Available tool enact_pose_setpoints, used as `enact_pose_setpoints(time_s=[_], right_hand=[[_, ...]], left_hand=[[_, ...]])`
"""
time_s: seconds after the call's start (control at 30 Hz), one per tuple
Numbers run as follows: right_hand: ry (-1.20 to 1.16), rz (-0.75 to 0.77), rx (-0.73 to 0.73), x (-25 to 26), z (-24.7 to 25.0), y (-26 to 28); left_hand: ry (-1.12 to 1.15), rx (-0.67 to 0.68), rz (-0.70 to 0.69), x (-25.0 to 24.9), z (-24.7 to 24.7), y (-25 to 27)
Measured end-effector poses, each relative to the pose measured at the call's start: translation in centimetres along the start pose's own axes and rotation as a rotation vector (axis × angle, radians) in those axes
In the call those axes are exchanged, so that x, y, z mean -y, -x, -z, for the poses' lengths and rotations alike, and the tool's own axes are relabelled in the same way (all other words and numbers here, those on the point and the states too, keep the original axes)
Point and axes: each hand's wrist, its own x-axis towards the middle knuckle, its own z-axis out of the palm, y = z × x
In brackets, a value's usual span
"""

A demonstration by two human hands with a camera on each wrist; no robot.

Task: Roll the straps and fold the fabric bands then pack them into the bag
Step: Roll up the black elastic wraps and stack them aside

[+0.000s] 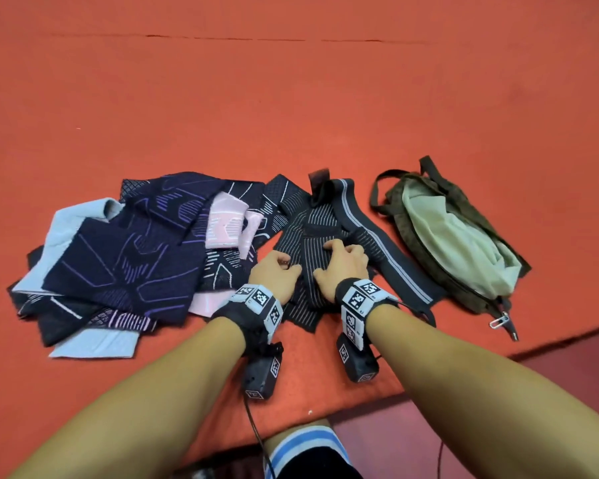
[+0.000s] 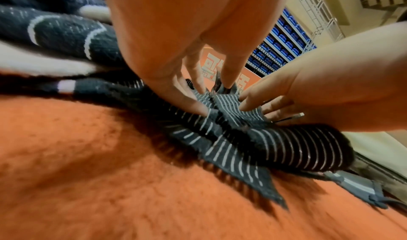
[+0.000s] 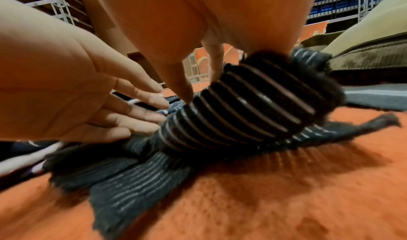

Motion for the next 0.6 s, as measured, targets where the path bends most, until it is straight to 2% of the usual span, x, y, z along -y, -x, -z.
enact_pose_setpoints(time_s=[0.07, 0.17, 0.27, 0.33, 0.43, 0.6], right_hand=[[-0.114, -0.009, 0.005, 0.0, 0.3, -0.2], [-0.344, 0.056, -0.016, 0.8, 0.4, 0.3], [-0.497, 0.095, -0.051, 2.3, 0.5, 1.1], [-0.601, 0.088, -0.059, 3.3, 0.9, 1.4], [-0.681, 0.128, -0.009, 4.6, 1.5, 1.9], [-0.737, 0.149, 0.037, 6.2, 0.6, 3.4]], left_hand=[[0.039, 0.031, 0.02, -0.1, 0.0, 0.3], [0.159, 0.071, 0.005, -0.3, 0.6, 0.9], [0.106, 0.086, -0.036, -0.3, 1.5, 1.3], [0.156, 0.09, -0.033, -0.5, 2.1, 1.6], [0.182, 0.073, -0.058, -1.6, 3.6, 2.2], [0.179, -0.047, -0.139, -1.1, 6.3, 3.3]])
